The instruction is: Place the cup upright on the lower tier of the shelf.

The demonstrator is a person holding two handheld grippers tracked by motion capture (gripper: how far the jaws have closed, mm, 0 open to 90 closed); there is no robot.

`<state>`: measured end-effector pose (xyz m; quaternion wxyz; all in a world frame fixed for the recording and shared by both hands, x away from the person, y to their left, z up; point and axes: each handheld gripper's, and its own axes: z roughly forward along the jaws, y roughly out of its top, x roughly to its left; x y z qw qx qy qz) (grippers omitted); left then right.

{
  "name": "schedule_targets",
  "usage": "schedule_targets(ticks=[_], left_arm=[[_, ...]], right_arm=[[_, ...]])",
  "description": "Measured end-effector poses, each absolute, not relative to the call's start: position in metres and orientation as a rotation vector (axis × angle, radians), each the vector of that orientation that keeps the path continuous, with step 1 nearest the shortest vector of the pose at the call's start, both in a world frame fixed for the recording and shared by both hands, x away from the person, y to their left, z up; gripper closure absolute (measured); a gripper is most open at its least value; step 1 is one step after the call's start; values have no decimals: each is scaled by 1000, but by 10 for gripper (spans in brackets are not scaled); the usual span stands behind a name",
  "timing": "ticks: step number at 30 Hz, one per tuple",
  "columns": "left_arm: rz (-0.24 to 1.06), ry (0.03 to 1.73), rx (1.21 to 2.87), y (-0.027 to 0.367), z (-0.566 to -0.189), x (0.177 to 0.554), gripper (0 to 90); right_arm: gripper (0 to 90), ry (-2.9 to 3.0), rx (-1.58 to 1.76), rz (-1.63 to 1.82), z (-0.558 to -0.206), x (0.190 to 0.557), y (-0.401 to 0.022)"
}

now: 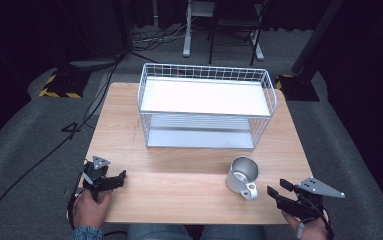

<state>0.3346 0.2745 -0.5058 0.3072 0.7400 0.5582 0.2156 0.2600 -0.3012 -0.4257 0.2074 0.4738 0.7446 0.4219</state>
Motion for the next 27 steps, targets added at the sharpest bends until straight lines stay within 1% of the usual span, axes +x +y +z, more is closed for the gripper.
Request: schedule_targets(ticks=[8,19,22,27], left_arm=[[570,1476,1957,275,-506,335,150],[570,1476,1958,275,-506,335,150],[570,1476,1957,274,-506,335,150],[570,1476,1958,275,-506,335,150]], right_arm=[[416,2154,1267,1210,-428,258,-277],[418,2227,1245,1189,-435,258,-259],[440,2236,1264,1153,-440,262,-255],[503,2249,1304,1091,-444,266,-250]])
